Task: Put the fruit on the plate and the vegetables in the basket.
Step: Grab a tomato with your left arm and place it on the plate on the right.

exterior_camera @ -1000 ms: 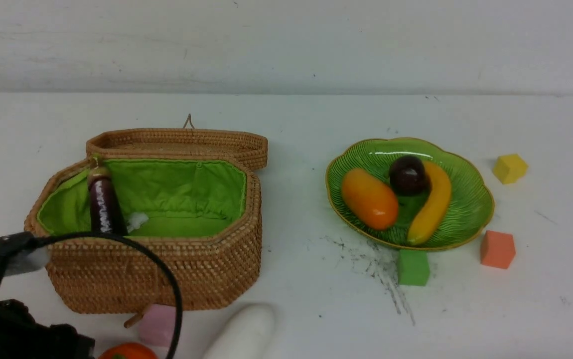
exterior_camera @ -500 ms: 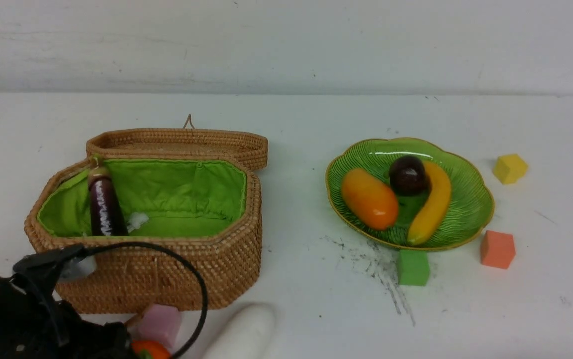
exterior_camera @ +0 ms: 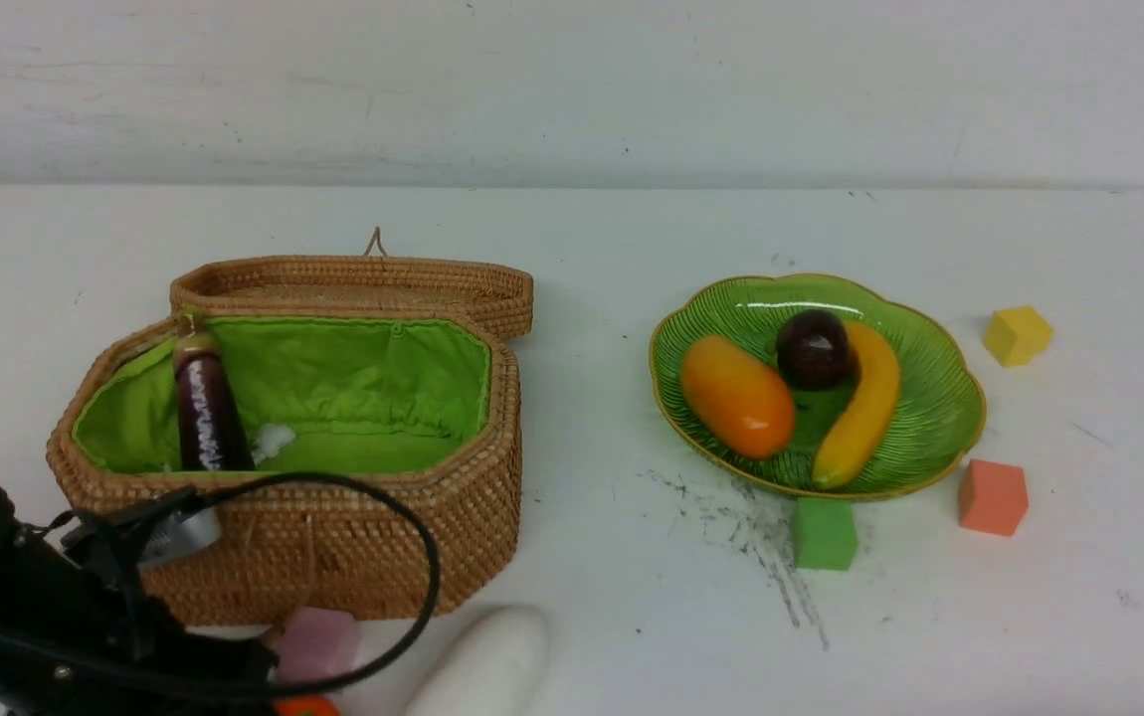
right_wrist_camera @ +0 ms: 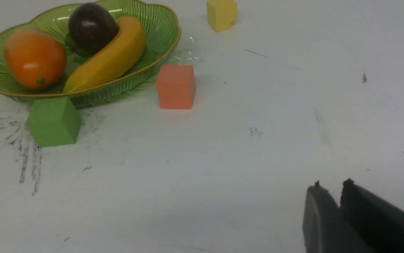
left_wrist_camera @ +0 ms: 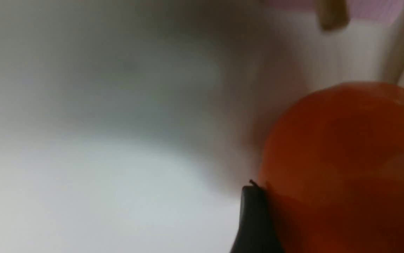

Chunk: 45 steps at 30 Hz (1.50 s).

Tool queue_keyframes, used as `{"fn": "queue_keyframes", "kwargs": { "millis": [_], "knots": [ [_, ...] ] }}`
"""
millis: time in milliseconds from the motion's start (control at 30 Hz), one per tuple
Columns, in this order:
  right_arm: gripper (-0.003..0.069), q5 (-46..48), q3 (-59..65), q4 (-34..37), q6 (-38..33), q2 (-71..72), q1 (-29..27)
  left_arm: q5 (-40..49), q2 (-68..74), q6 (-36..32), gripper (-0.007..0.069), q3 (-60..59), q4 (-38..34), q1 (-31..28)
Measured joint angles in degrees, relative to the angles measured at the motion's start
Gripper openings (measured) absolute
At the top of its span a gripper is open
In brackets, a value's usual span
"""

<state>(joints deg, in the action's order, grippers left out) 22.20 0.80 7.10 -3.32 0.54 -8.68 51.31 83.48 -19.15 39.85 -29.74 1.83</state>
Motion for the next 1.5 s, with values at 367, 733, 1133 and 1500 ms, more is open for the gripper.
{"fn": "queue_keyframes", "kwargs": {
  "millis": [367,733,1133,1500],
  "knots": [
    [0.0113,0.00,0.00,0.00,0.00,0.00,0.00,18.10,-9.54,-0.75,0.0452,29.82,-1.36,-0.06],
    [0.0127,0.00,0.00,0.00,0.00,0.00,0.00,17.90,17.40,1.91,0.0452,63.40,-0.44,17.13],
    [0.0142,0.00,0.00,-0.04,0.15,0.00,0.00,15.89,62.12,5.06,0.0452,113.48,-4.54,28.95],
    [0.0155,0.00,0.00,-0.04,0.15,0.00,0.00,11.95,71.30,11.79,0.0452,122.37,1.23,29.75]
  ]
}}
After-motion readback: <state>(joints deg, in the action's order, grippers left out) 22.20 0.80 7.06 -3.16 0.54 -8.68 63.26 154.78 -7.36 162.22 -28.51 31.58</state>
